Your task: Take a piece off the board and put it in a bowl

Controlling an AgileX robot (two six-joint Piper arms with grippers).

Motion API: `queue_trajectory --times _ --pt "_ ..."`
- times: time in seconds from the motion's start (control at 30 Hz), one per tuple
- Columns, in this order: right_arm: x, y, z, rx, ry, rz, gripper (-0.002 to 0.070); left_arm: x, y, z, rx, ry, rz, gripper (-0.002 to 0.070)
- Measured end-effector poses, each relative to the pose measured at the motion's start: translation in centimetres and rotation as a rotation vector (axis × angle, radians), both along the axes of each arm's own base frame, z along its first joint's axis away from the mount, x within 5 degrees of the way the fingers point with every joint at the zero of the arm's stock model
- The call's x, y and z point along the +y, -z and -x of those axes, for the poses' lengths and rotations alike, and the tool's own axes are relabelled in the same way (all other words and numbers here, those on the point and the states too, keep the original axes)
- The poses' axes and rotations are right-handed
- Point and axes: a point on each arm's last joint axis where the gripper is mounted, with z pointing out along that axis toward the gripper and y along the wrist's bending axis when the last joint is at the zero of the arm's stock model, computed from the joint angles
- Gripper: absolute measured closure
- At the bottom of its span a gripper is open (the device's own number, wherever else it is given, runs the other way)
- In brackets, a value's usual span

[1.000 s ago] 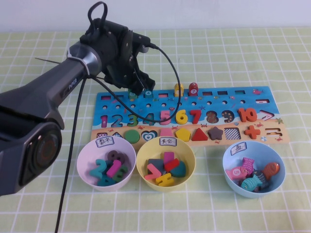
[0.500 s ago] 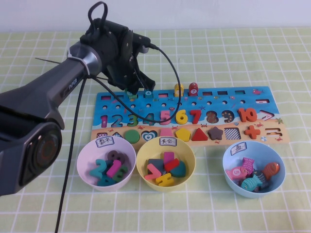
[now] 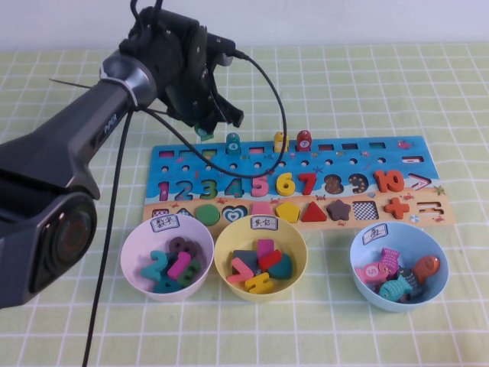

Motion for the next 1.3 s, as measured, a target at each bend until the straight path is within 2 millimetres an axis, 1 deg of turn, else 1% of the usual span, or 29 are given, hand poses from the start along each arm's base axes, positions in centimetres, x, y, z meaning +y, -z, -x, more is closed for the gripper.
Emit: queue_trajectory --times 0.13,0.23,0.33,0.43,0.53,0.63,0.73,0.8,0.93,1.03,1.1,1.2,1.3 --pt "0.0 0.0 0.0 0.000 0.000 0.000 0.0695 0.1 -1.7 0.1 -0.017 -0.006 0.005 0.0456" --pt "0.0 0.0 0.0 0.000 0.000 0.000 0.0695 0.3 -2.4 0.4 -0.004 -0.001 -0.006 0.0457" --pt "0.0 0.0 0.0 0.000 0.000 0.000 0.0695 0.5 -3.5 1.2 0.030 0.027 -0.026 0.0457" --pt "0.0 0.0 0.0 0.000 0.000 0.000 0.0695 0.6 -5.2 2.2 0.046 0.093 -0.018 0.0457" --pt "0.0 0.0 0.0 0.000 0.000 0.000 0.0695 0.3 -7.6 3.5 0.030 0.155 0.022 0.0457" --pt "0.0 0.0 0.0 0.000 0.000 0.000 0.0695 -0.8 -9.6 5.4 0.004 0.221 0.024 0.0457" --pt "0.0 0.0 0.0 0.000 0.000 0.000 0.0695 -2.5 -10.4 7.6 0.007 0.302 0.015 0.0457" --pt "0.0 0.0 0.0 0.000 0.000 0.000 0.0695 -4.3 -9.8 9.4 0.038 0.383 -0.008 0.0457" --pt "0.0 0.0 0.0 0.000 0.000 0.000 0.0695 -7.8 -7.4 13.2 0.128 0.528 -0.060 0.0457" --pt "0.0 0.0 0.0 0.000 0.000 0.000 0.0695 -10.0 -5.9 15.6 0.186 0.627 -0.043 0.0457" --pt "0.0 0.0 0.0 0.000 0.000 0.000 0.0695 -11.7 -5.1 17.2 0.207 0.710 0.003 0.0457" --pt "0.0 0.0 0.0 0.000 0.000 0.000 0.0695 -13.7 -4.9 19.1 0.195 0.798 0.056 0.0457" --pt "0.0 0.0 0.0 0.000 0.000 0.000 0.0695 -15.1 -5.1 20.0 0.142 0.850 0.104 0.0457"
